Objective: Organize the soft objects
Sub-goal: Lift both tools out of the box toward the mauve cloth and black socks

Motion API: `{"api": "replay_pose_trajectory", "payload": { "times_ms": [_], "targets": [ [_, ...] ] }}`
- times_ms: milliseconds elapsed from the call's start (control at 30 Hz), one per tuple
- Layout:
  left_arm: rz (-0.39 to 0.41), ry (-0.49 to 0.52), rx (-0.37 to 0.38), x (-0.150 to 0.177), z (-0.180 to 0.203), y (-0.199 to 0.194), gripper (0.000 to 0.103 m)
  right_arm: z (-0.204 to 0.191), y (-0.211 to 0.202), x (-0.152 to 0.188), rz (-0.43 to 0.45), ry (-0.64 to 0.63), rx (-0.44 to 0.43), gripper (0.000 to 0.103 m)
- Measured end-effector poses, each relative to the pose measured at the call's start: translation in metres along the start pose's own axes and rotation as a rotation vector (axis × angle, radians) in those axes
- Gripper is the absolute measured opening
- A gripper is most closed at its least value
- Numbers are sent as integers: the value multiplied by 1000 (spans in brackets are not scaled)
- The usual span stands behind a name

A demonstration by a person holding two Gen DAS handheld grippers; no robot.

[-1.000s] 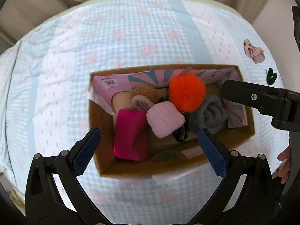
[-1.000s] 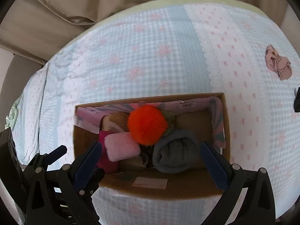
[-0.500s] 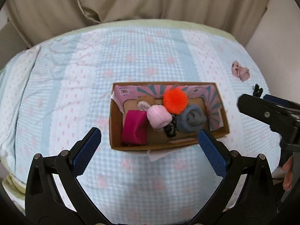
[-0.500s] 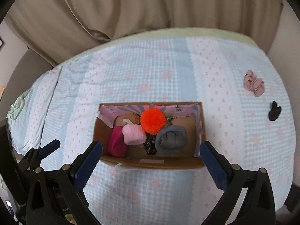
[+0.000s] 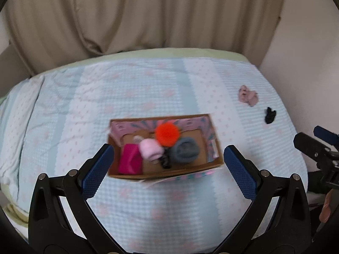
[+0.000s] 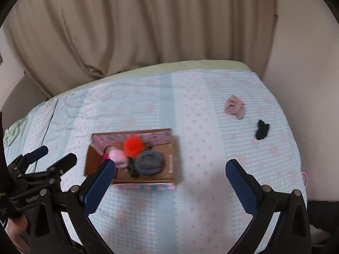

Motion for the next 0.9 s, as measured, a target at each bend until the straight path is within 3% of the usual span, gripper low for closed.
{"api": "replay_pose_trajectory", "payload": {
  "times_ms": [333,633,900],
  "targets": [
    [17,43,97,-24,129,33,103,131,11,-7,36,57,47,103],
    [-30,69,128,-35,233,111,103,237,62,-12,-10,69,66,103],
    [-112,134,166,-49,303,195,103,289,125,-12,-63,106,94,103]
  ]
}}
Point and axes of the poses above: each gripper's, at about its wrist camera, not at the fingertips, and y roughly the way its jaws point, z to its right, x to its underside, the point moved 10 cm from there along y, roughly the way its jaws point, and after that the axes turned 13 degrees about x, right-handed, at the moved point
